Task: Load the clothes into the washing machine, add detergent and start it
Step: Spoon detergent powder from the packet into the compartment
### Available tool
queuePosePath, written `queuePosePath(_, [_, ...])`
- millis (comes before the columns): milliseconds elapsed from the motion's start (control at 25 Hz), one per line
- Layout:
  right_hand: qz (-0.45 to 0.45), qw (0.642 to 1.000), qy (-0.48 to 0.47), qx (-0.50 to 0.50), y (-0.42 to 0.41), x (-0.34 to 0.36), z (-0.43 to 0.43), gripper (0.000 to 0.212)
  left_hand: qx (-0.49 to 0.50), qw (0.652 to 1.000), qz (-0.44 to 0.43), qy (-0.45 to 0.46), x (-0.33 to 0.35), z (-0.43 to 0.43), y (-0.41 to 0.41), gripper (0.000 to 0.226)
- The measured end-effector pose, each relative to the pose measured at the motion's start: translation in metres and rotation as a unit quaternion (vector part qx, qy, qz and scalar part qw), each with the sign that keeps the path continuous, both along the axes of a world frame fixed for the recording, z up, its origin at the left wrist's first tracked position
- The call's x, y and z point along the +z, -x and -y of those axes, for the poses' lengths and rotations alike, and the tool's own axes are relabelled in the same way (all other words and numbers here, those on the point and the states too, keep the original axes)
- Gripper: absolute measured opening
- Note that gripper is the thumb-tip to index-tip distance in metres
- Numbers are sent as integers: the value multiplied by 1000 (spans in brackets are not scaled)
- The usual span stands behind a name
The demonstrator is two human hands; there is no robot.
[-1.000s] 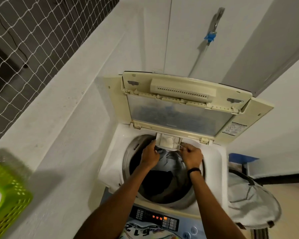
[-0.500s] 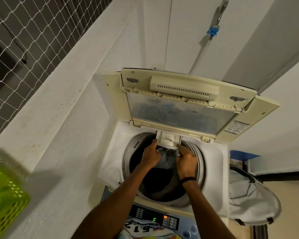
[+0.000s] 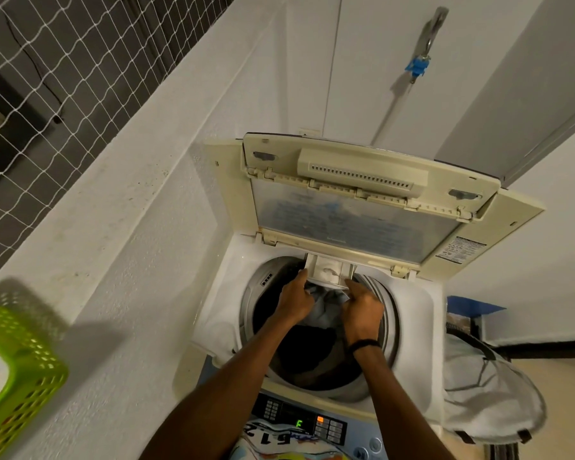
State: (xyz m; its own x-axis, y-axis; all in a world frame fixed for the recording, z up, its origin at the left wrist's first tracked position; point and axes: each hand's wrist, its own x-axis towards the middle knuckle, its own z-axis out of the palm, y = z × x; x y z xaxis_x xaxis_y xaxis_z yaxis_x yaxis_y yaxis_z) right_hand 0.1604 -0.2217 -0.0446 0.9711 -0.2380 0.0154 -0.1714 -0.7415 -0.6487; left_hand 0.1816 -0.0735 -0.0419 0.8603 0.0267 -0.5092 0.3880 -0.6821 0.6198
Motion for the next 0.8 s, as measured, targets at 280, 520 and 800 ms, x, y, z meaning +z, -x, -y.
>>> queuePosePath(280, [-47, 964, -215, -151, -4, 23, -3, 26, 70, 997, 31, 32, 16, -9, 3, 59])
queuePosePath(520, [-169, 757, -589, -228, -8, 30, -28, 22, 182, 974, 126, 51, 58, -42, 20, 53])
queuePosePath(800, [-242, 724, -643, -55, 10, 89, -91, 22, 306, 893, 327, 43, 157, -107, 76, 34])
